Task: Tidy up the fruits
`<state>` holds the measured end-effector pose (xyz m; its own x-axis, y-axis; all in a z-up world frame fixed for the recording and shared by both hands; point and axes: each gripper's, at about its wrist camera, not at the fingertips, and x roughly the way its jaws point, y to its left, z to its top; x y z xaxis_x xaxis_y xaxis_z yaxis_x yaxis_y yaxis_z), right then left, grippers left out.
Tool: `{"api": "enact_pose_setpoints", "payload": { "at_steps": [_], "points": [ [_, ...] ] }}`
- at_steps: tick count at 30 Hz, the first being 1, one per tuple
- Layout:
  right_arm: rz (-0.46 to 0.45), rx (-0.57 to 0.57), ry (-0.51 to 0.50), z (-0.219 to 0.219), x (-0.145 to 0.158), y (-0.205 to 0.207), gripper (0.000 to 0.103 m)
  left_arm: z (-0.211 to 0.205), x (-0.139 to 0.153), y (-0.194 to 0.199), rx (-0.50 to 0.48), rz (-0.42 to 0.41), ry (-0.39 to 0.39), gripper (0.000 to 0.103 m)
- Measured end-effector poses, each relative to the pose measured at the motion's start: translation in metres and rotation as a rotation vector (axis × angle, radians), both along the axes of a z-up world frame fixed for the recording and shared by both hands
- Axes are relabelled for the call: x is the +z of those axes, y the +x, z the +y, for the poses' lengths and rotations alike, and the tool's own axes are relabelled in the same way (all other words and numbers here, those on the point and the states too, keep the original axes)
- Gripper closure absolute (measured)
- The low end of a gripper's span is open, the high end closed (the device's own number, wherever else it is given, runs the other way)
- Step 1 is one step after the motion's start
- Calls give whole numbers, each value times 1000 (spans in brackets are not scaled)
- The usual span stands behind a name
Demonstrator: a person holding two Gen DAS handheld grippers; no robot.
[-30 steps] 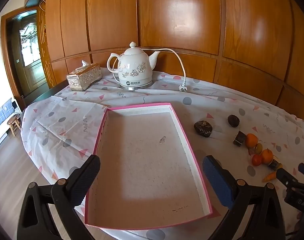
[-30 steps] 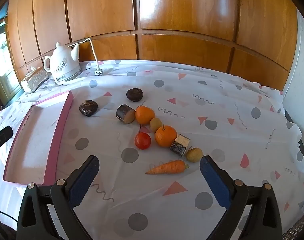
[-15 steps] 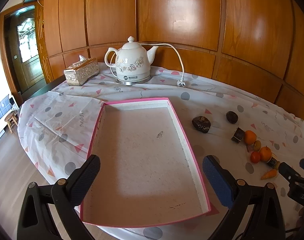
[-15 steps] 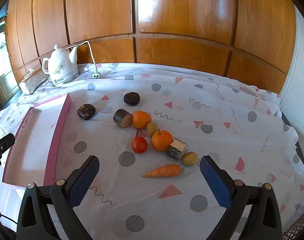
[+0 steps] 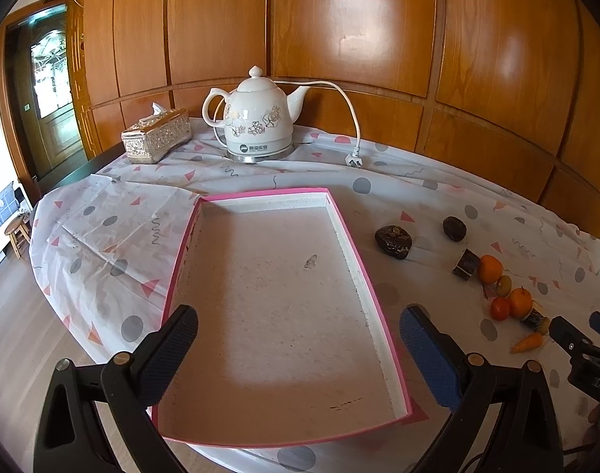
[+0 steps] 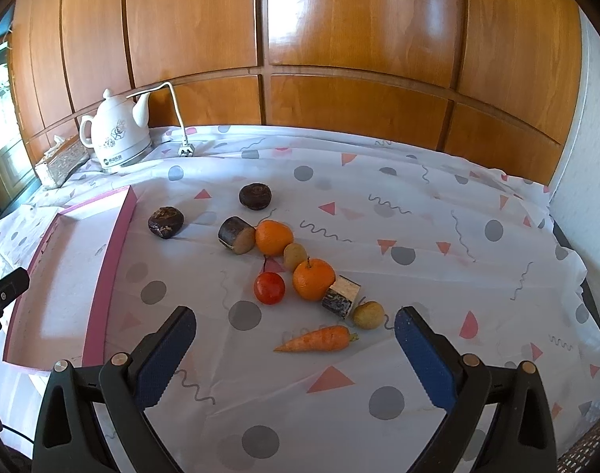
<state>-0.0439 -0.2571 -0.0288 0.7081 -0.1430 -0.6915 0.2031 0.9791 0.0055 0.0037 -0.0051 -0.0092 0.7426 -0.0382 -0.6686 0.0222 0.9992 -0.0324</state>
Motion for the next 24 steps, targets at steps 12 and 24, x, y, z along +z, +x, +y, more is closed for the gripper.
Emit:
{"api": "enact_pose_setpoints", "payload": {
  "at_steps": [12, 24],
  "points": [
    [0, 10, -11, 4, 1, 0, 1, -1, 0, 0, 2, 5, -3, 0],
    [-7, 0, -11, 0, 3, -1, 1, -1, -1, 0, 1, 6, -5, 0]
  ]
}}
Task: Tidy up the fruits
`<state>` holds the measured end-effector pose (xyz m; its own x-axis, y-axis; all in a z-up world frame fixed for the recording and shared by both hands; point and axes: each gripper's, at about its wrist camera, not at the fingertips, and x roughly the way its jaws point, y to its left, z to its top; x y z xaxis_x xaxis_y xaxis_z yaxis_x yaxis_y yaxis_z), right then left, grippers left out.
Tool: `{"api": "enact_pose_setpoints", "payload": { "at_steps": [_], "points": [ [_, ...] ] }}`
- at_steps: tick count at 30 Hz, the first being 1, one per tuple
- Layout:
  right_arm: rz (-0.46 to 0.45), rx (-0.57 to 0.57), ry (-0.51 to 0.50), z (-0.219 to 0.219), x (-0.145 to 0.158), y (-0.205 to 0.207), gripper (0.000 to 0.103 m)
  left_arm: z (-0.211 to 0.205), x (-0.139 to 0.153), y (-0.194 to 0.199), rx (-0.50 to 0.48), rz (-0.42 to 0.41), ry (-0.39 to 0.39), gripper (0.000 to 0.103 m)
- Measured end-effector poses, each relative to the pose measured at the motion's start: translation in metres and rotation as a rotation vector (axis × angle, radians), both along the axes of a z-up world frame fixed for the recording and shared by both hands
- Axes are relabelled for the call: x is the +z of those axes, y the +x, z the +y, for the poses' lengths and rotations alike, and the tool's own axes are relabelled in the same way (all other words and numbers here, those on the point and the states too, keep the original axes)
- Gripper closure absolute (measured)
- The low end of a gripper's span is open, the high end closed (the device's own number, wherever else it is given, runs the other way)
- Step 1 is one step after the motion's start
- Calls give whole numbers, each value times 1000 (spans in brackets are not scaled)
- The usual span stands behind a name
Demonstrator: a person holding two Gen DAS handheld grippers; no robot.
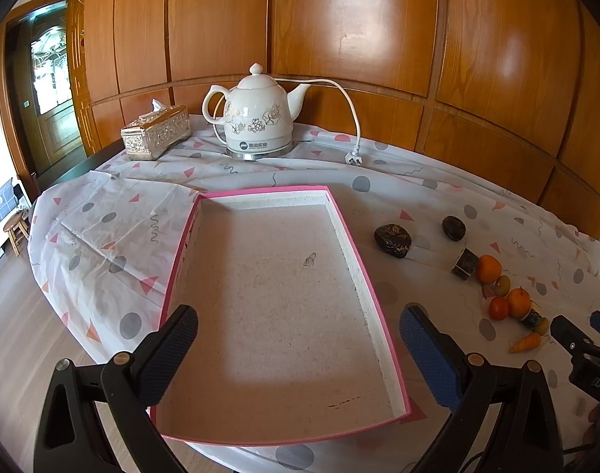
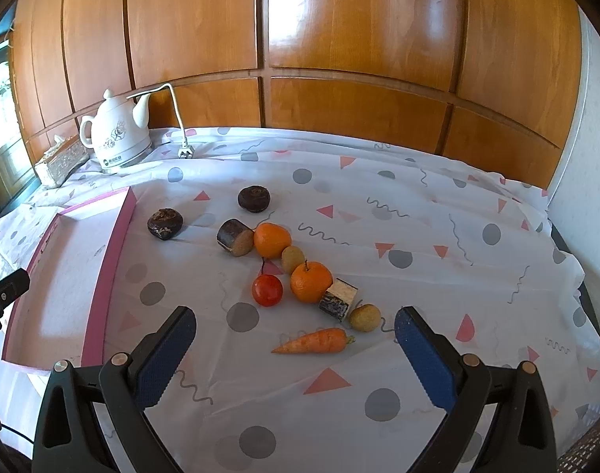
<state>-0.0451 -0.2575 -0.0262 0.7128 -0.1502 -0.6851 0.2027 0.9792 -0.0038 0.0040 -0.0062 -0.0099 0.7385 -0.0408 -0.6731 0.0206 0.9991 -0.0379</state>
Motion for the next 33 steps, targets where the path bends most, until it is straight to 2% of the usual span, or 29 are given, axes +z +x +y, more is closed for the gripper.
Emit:
{"api": "enact_pose_setpoints", "payload": {
  "at_steps": [7, 13, 15, 21, 26, 33],
  "points": [
    [1, 0, 0, -1, 0, 0, 1, 1, -2, -1, -8, 6, -14, 0],
    [16, -14, -6, -15, 1, 4, 1, 10, -3, -1, -39, 18, -120, 0],
    [12, -35, -10, -26, 5, 5, 1, 10, -1, -1, -55, 18, -153, 0],
    [13, -146, -24, -77, 23, 9, 1, 2, -3, 1, -112, 40, -189, 0],
    [29, -215, -44, -115, 33, 6, 1, -4, -6, 4, -147, 64, -180, 0],
    [53, -331, -95, -169, 35, 3, 1, -1, -11, 10, -140, 96, -189, 0]
  ]
}}
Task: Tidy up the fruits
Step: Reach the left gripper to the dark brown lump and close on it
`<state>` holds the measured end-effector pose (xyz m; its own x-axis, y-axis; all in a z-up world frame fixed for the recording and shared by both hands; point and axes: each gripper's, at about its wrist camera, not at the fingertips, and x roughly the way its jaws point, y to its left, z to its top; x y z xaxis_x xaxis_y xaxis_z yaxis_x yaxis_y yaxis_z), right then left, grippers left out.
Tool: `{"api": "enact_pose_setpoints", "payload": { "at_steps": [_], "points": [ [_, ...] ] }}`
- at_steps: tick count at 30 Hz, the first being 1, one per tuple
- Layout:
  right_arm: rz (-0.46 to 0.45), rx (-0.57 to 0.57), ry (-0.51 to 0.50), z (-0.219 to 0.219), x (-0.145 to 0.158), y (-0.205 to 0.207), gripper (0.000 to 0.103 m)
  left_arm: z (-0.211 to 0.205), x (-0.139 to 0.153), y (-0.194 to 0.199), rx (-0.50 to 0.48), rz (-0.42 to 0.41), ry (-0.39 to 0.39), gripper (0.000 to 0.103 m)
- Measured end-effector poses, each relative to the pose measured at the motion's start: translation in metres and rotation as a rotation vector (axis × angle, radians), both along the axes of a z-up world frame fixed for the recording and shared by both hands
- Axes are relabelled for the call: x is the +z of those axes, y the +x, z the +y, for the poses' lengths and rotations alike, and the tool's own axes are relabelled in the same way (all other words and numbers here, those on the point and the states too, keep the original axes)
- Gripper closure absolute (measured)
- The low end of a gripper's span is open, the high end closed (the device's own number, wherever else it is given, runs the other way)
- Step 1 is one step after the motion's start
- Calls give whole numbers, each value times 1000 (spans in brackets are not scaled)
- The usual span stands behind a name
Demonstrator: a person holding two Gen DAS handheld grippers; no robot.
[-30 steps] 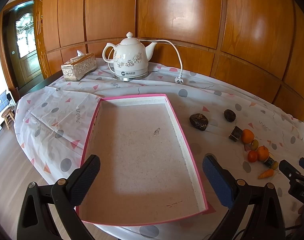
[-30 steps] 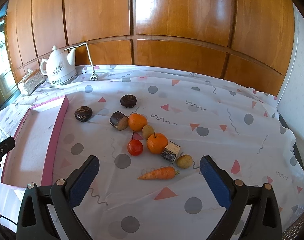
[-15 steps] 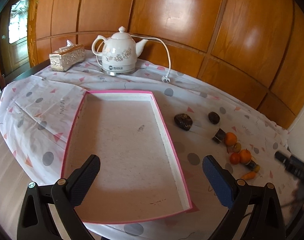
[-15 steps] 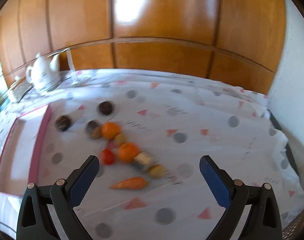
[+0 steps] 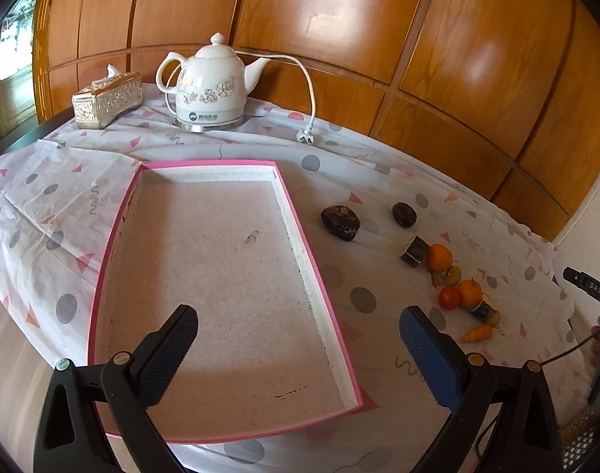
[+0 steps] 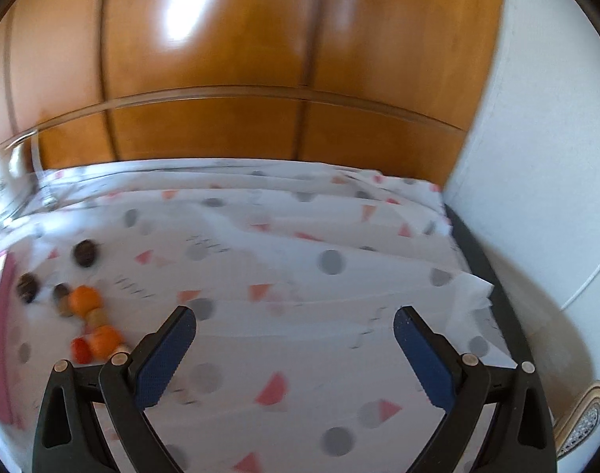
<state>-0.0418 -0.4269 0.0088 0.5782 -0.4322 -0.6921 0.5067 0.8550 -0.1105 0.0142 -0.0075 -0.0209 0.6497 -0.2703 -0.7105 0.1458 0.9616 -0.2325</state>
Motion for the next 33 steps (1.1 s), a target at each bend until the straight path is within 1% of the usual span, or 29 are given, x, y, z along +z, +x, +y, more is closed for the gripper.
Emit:
{"api": "enact_pose_setpoints", "payload": {
  "at_steps": [2, 4, 7, 11, 13, 14, 17, 19, 21, 22, 25, 26, 28, 30, 31, 33],
  "points": [
    [-2, -50, 1, -16, -2, -3, 1, -2, -1, 1, -3, 4, 6, 0],
    [-10, -134, 2, -36, -5, -10, 3, -4, -2, 2, -9, 9, 12, 0],
    [-26, -256, 66, -66, -9, -23, 4, -6, -4, 4, -11, 17, 28, 0],
    [-41, -376, 107, -92, -9, -37, 4, -6, -3, 9, -6, 12, 39, 0],
    [-30, -429, 137, -101, -13, -42, 4, -6, -2, 13, 0, 6, 52, 0],
    [-18, -454, 158, -106, -17, -44, 4, -5, -3, 16, -5, 11, 40, 0],
    [-24, -487, 240, -116, -26, -48, 4, -6, -2, 27, -13, 22, 26, 0],
    [-21, -501, 283, -120, -31, -51, 4, -11, -1, 35, -33, 25, 55, 0],
    [-24, -496, 306, -120, -33, -50, 4, -21, 1, 45, -64, 29, 113, 0],
    [-24, -492, 311, -120, -34, -49, 4, -26, 2, 49, -77, 25, 137, 0],
    [-19, -477, 313, -118, -36, -45, 4, -38, 7, 62, -127, 0, 166, 0],
    [-18, -475, 316, -118, -37, -44, 4, -43, 8, 68, -136, -10, 188, 0],
    [-14, -469, 320, -118, -38, -43, 4, -51, 6, 80, -158, -2, 207, 4],
    [-8, -459, 322, -117, -39, -41, 4, -59, 3, 95, -198, 30, 192, 20],
    [-5, -453, 322, -117, -39, -40, 4, -63, 0, 104, -213, 45, 197, 23],
    [-2, -444, 324, -117, -40, -39, 4, -73, -4, 116, -234, 63, 210, 39]
  ]
}}
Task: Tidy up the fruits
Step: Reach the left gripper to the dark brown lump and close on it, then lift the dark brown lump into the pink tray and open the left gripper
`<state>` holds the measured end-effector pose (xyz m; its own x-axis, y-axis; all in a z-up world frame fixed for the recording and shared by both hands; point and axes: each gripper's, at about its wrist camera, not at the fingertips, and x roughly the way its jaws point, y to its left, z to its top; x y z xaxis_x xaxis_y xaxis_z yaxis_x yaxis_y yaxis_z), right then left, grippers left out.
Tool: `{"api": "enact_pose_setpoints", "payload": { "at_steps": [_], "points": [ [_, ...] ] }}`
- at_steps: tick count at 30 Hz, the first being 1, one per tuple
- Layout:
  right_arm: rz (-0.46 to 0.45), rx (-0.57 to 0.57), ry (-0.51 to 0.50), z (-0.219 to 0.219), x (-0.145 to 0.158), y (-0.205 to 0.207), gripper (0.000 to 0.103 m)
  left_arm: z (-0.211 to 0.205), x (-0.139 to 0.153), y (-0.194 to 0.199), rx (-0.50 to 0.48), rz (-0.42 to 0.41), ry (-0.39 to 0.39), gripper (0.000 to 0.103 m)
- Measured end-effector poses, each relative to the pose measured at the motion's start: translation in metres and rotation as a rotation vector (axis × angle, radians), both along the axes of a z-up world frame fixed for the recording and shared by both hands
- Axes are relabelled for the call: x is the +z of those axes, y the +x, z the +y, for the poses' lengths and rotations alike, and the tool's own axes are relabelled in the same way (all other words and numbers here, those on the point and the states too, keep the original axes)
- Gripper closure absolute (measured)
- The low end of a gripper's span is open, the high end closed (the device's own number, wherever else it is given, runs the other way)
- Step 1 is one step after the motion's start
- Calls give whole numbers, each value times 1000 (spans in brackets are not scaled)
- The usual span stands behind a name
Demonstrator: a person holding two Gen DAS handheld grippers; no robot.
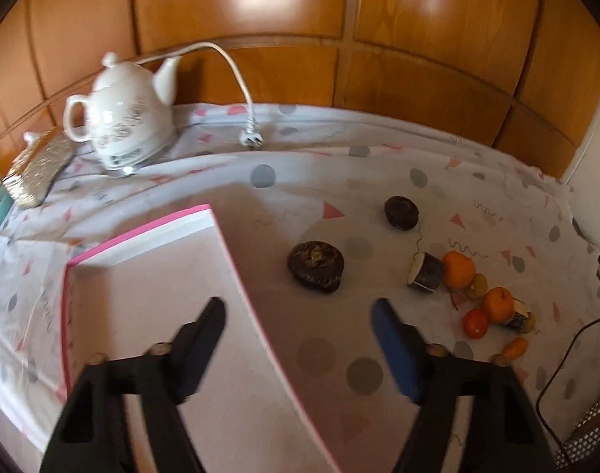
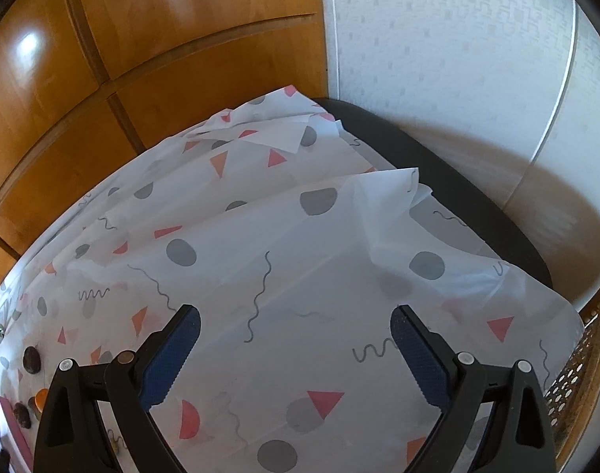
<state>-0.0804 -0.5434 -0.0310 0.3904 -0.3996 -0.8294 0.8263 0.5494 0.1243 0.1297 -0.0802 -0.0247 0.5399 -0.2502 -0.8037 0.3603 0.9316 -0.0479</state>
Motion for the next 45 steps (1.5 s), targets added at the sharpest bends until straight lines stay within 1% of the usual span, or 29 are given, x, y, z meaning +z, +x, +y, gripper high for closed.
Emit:
{"api": "enact_pose_setpoints", "payload": {
  "at_steps": [2, 5, 7, 9, 11, 13, 15, 19, 21, 23, 25, 28, 31, 33, 34, 36, 38, 41, 45],
  "points": [
    [0, 12, 6, 1, -1, 2, 4, -11, -6, 13, -22, 22, 14, 42],
    [2, 29, 12, 2, -2, 4, 4, -26, -16, 29, -41, 52, 34, 42],
    [4, 42, 14, 3, -3, 7, 4, -36, -24, 39, -50, 70, 54, 42],
    [6, 53, 17, 5, -3, 9, 4, -43, -31, 48, -54, 88, 65, 39],
    [9, 68, 21, 6, -4, 11, 4, -51, -39, 56, -66, 106, 76, 39],
    [14, 84, 20, 8, -5, 13, 4, -58, -48, 62, -73, 121, 105, 39],
    [19, 100, 22, 11, -6, 16, 4, -58, -54, 66, -47, 111, 142, 54],
    [28, 136, 31, 17, -10, 21, 6, -49, -52, 64, -41, 133, 77, 55],
    [32, 148, 31, 20, -12, 23, 6, -45, -49, 57, -39, 125, 68, 55],
    [36, 157, 31, 22, -13, 24, 6, -38, -45, 47, -34, 126, 35, 55],
    [39, 164, 30, 23, -13, 24, 6, -32, -38, 37, -29, 120, -4, 55],
    [43, 171, 31, 23, -14, 26, 7, -18, -20, 18, -13, 88, -76, 55],
    [49, 187, 35, 25, -14, 27, 8, 1, -1, 3, 27, 54, -147, 55],
    [50, 200, 30, 28, -13, 29, 9, 21, 8, -5, 77, 34, -195, 55],
    [51, 210, 23, 30, -12, 30, 9, 31, 10, -8, 109, 24, -207, 55],
    [53, 226, 10, 34, -10, 32, 9, 46, 10, -16, 162, 17, -210, 55],
    [55, 248, -6, 38, -7, 34, 10, 62, 3, -19, 212, 30, -204, 55],
    [53, 294, -23, 47, -4, 38, 14, 85, -9, -28, 295, 42, -167, 55],
    [71, 362, -48, 59, -3, 47, 16, 113, -22, -28, 413, 51, -139, 54]
  ]
}}
